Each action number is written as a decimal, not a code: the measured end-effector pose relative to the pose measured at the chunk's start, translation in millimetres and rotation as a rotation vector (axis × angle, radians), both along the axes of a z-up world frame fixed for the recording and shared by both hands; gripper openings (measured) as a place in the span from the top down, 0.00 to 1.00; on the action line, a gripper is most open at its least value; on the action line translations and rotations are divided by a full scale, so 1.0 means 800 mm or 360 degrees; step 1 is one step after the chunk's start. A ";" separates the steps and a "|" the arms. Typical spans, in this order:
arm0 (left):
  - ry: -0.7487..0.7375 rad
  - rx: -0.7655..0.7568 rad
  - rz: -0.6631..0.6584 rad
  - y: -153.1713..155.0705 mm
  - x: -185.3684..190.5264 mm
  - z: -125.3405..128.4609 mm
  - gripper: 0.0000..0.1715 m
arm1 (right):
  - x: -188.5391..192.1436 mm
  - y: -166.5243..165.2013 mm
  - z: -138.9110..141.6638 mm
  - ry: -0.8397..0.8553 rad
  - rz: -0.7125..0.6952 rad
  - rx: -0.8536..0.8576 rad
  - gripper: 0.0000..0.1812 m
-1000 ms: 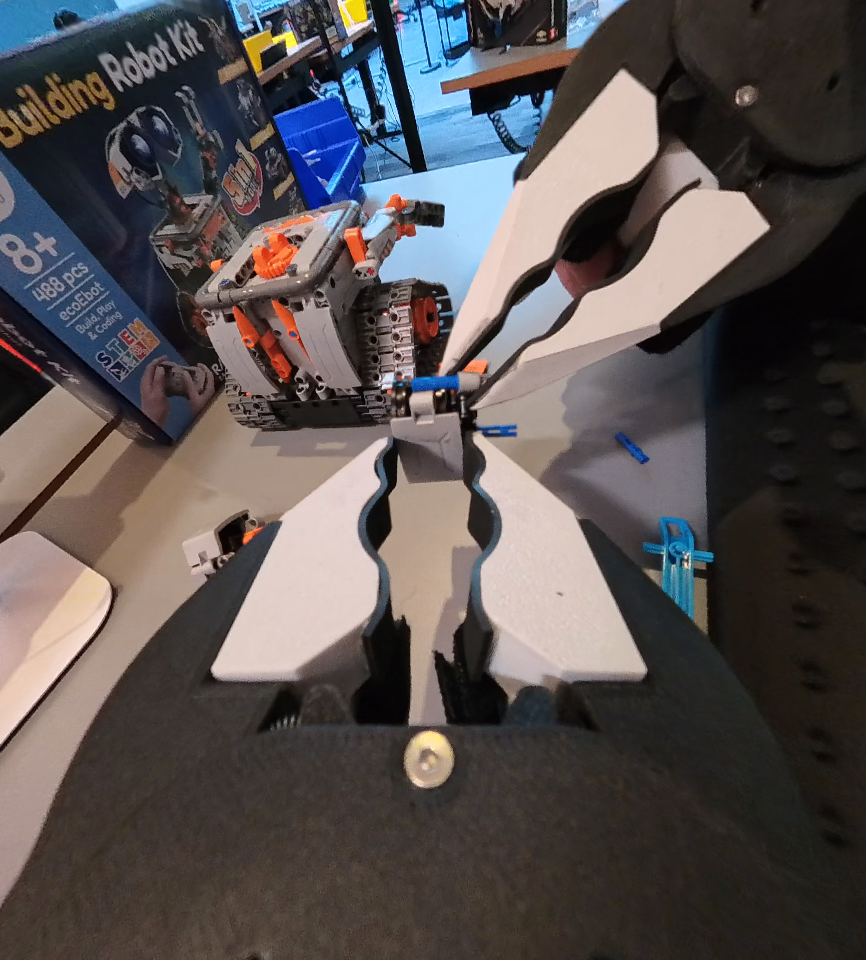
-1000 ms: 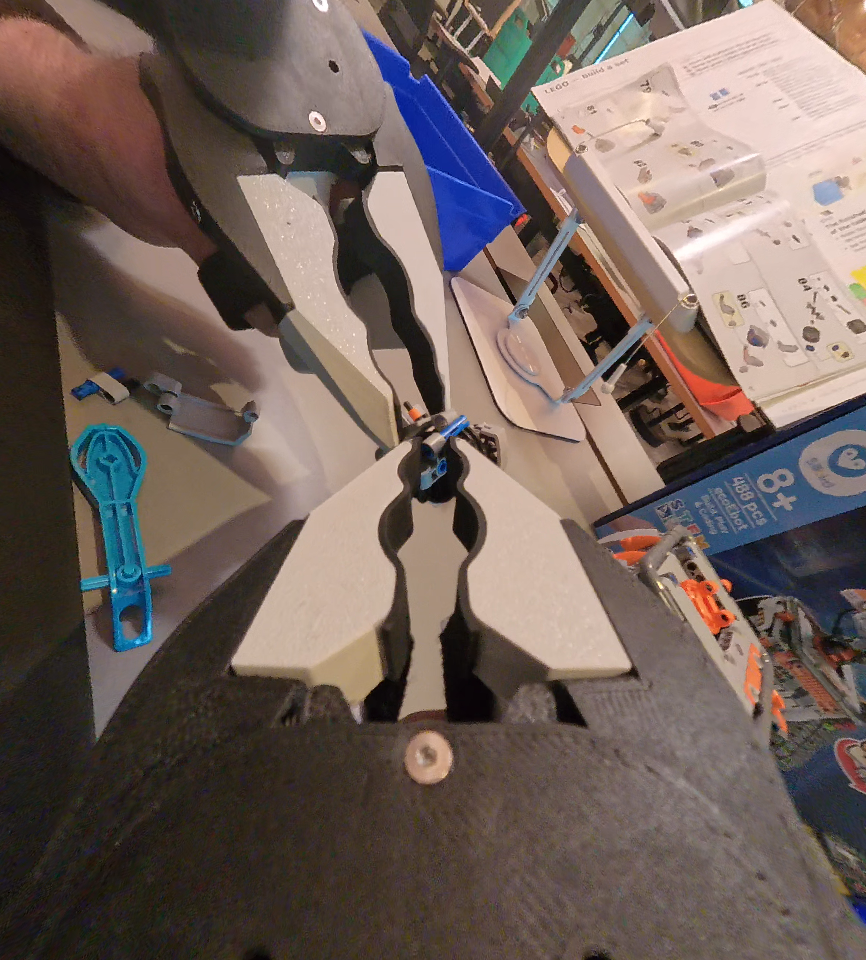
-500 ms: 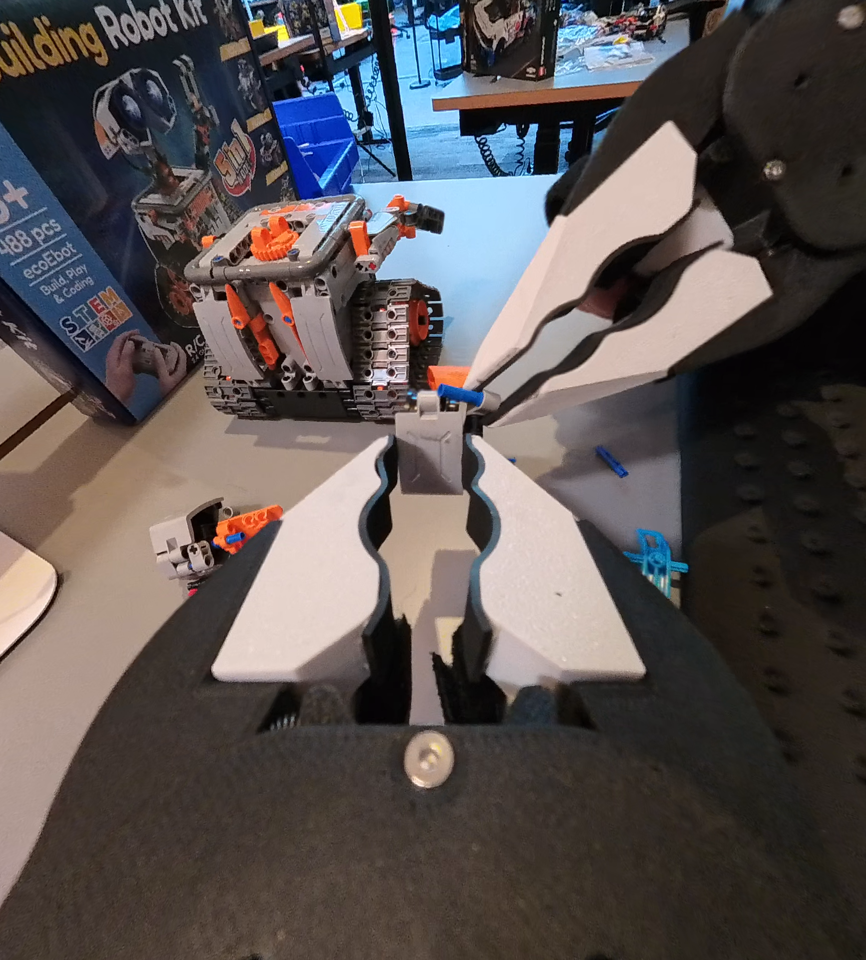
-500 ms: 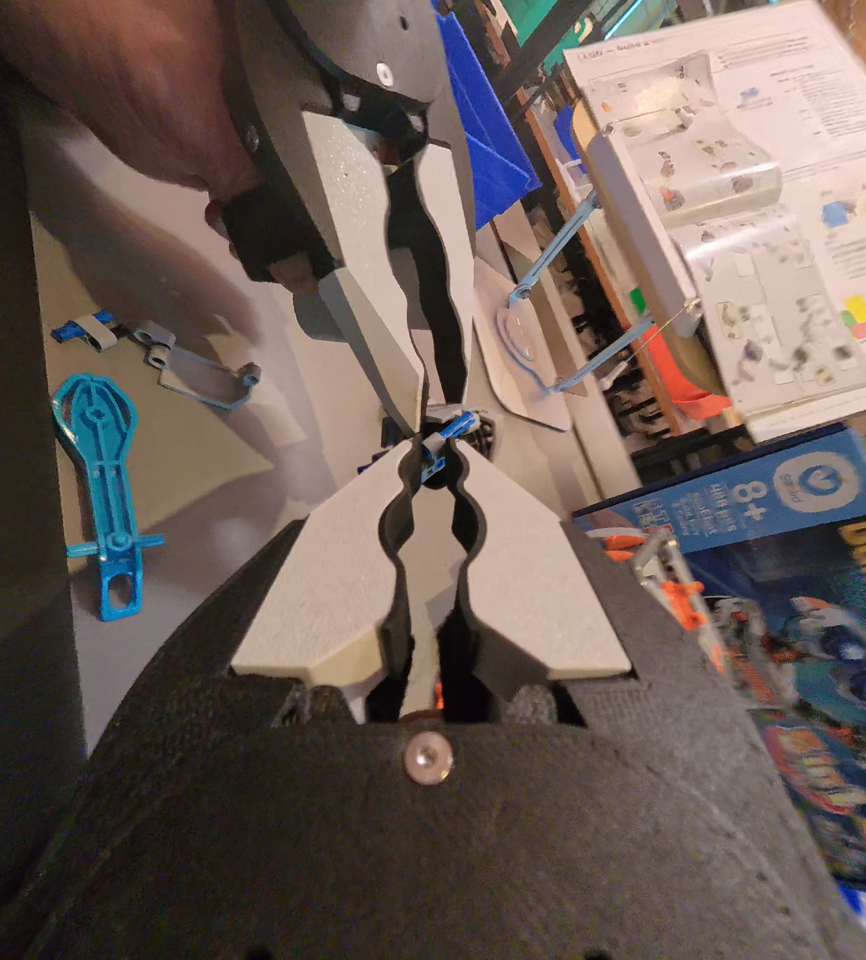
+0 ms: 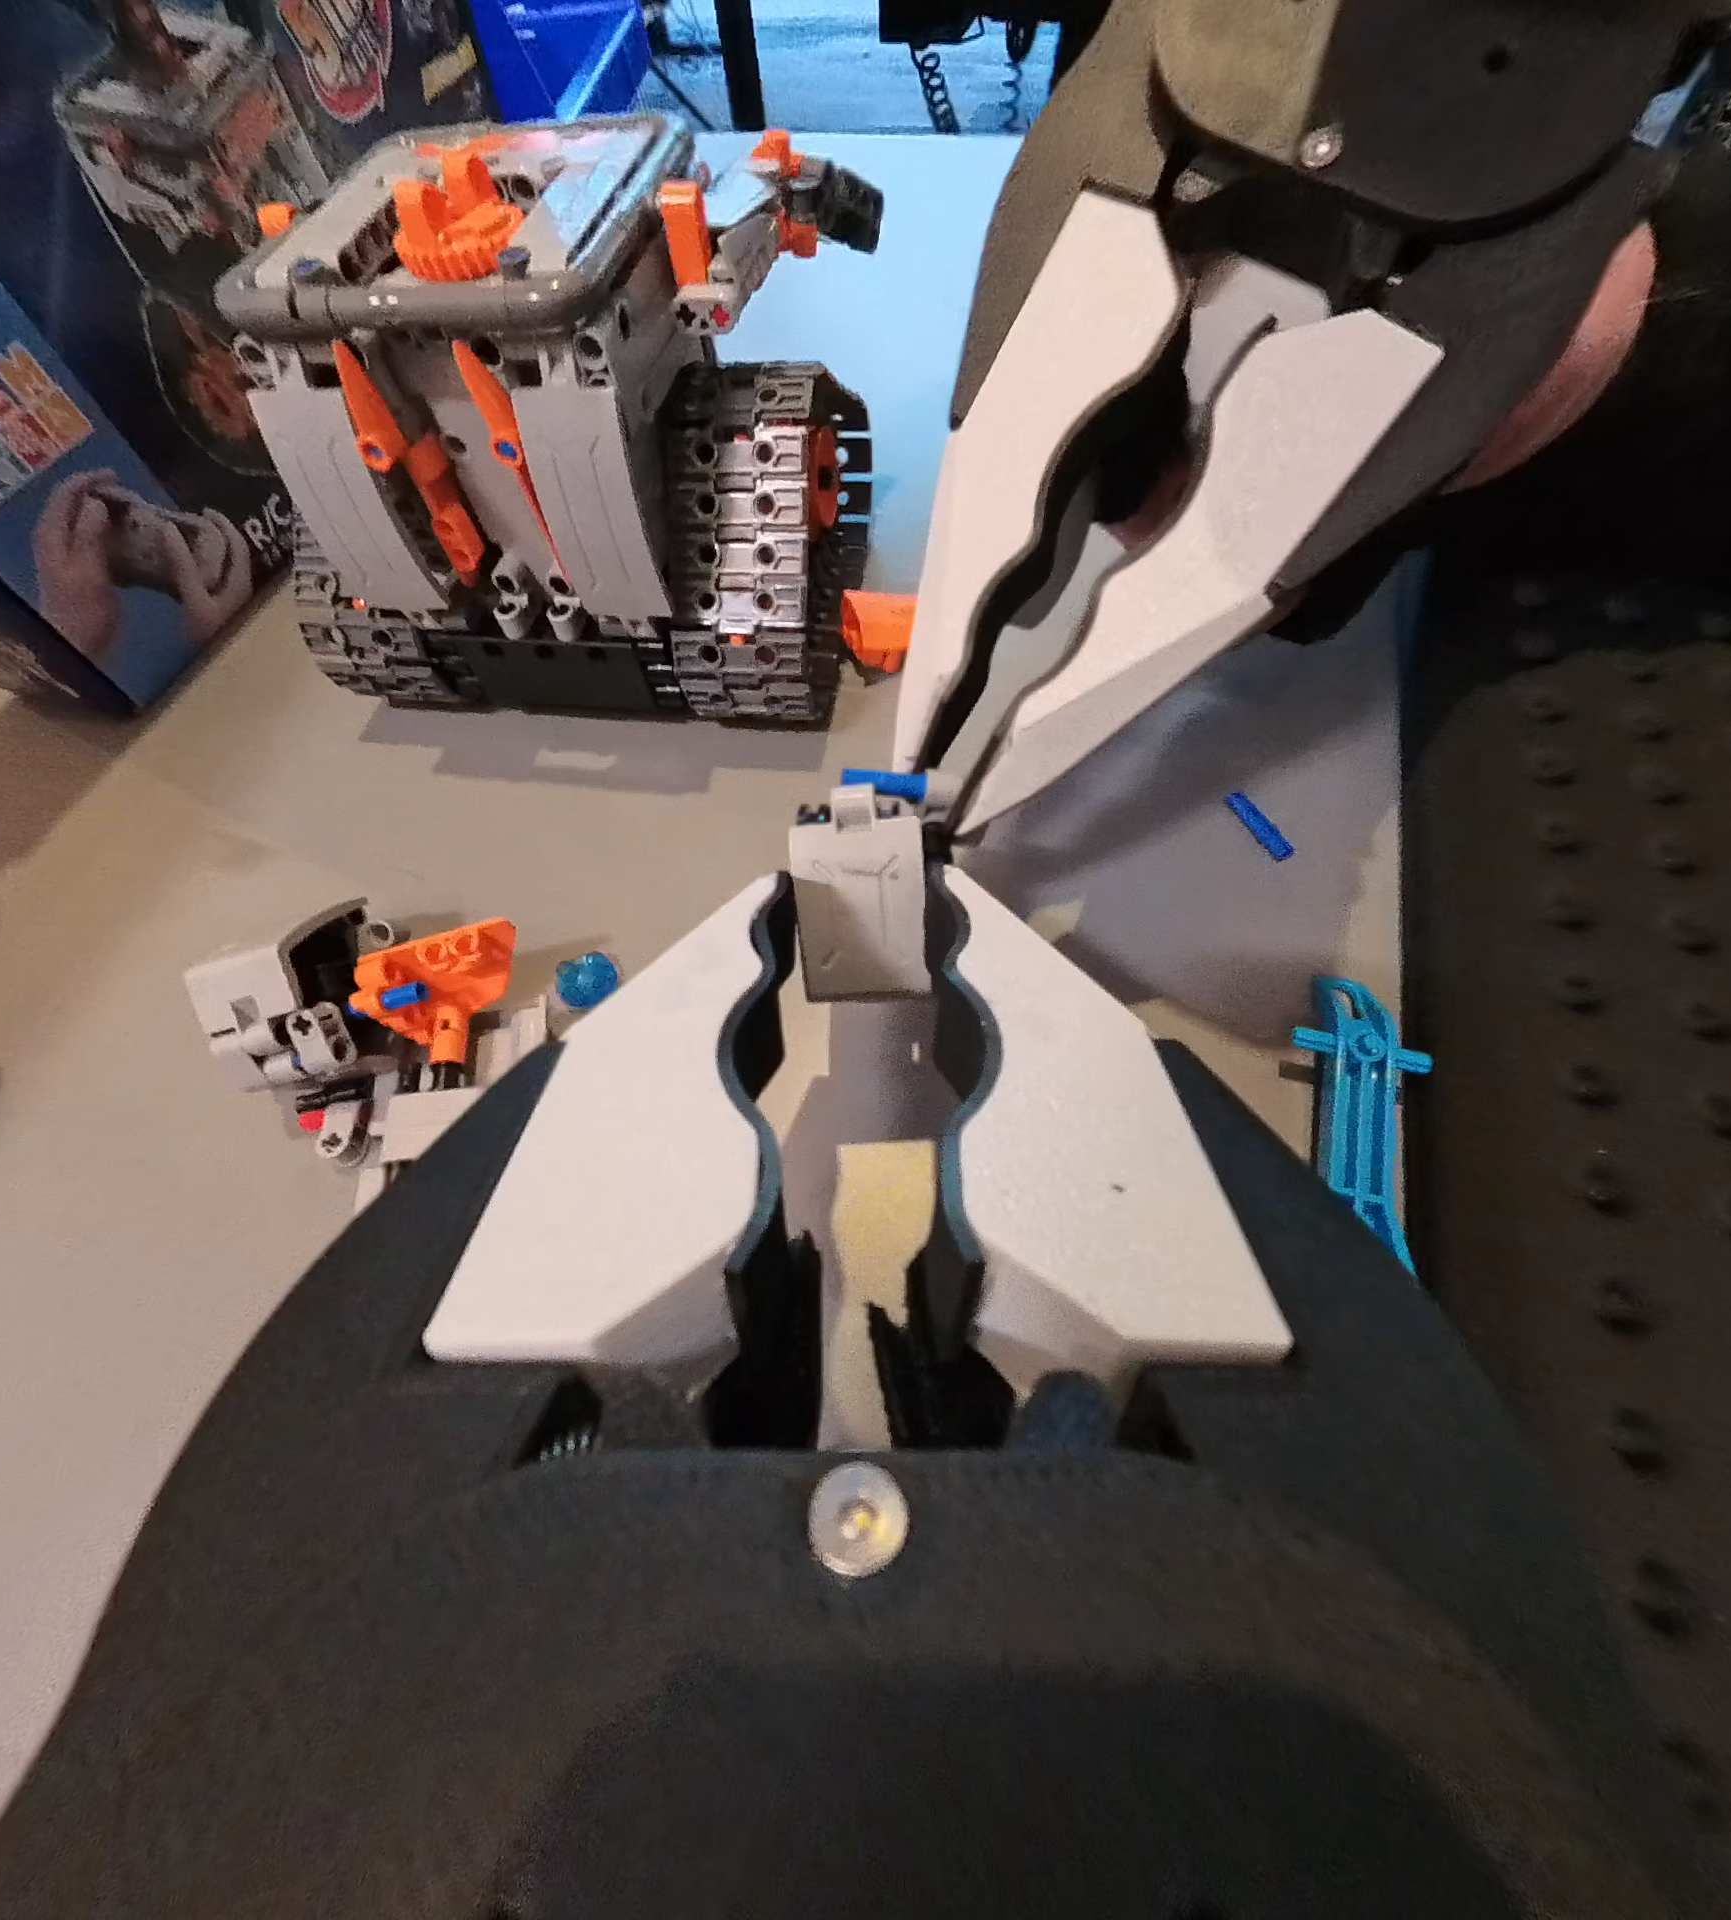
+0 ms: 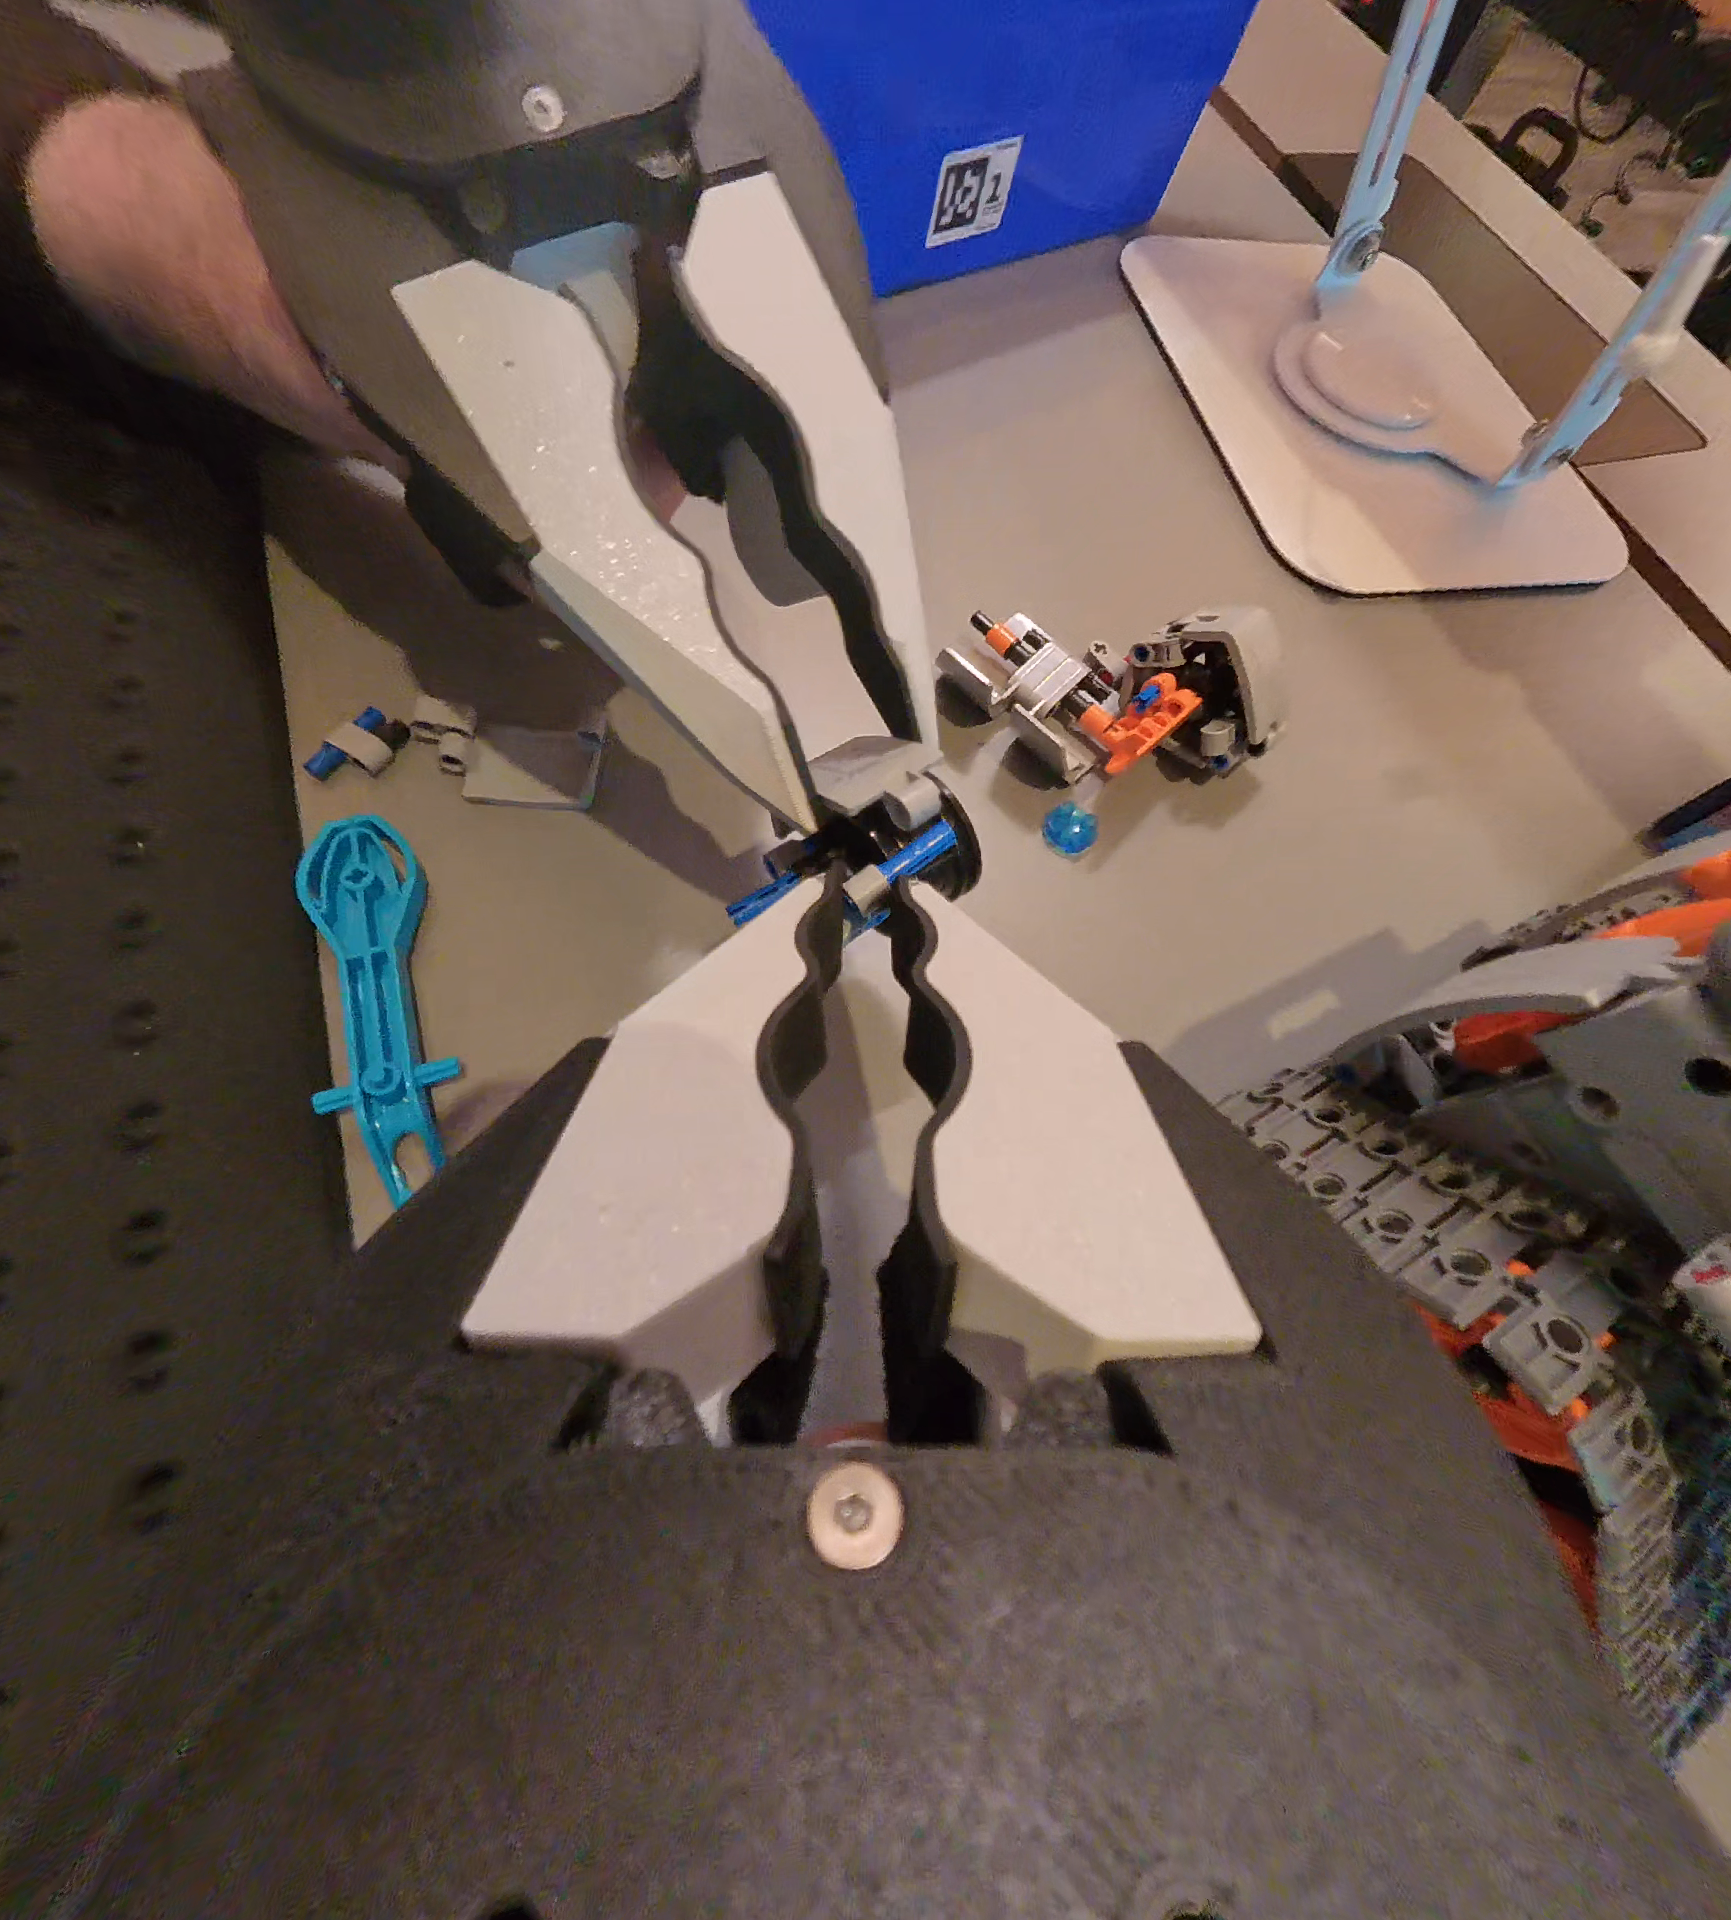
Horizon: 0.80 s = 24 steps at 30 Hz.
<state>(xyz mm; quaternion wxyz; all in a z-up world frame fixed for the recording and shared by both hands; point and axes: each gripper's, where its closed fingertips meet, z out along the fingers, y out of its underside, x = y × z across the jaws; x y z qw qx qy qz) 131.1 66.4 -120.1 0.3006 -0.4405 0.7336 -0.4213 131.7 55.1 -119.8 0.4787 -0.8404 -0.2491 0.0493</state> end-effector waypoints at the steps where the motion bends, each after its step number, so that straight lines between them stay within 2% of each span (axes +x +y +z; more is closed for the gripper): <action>1: 0.0025 -0.0007 -0.0003 0.001 0.000 -0.004 0.87 | -0.001 0.000 -0.004 -0.0042 0.0010 -0.0011 0.97; 6: 0.0103 -0.0101 0.0010 0.003 0.001 -0.013 0.87 | -0.003 0.000 -0.013 -0.0195 0.0034 -0.0036 0.97; 12: 0.0154 -0.0066 0.0020 0.003 0.003 -0.025 0.87 | -0.003 -0.001 -0.027 -0.0362 0.0054 -0.0092 0.97; 17: 0.0198 -0.0055 0.0024 0.003 0.003 -0.034 0.87 | -0.005 -0.002 -0.036 -0.0440 0.0070 -0.0130 0.97; 24: 0.0185 -0.0018 0.0018 0.002 0.004 -0.035 0.87 | -0.006 -0.002 -0.038 -0.0414 0.0077 -0.0163 0.97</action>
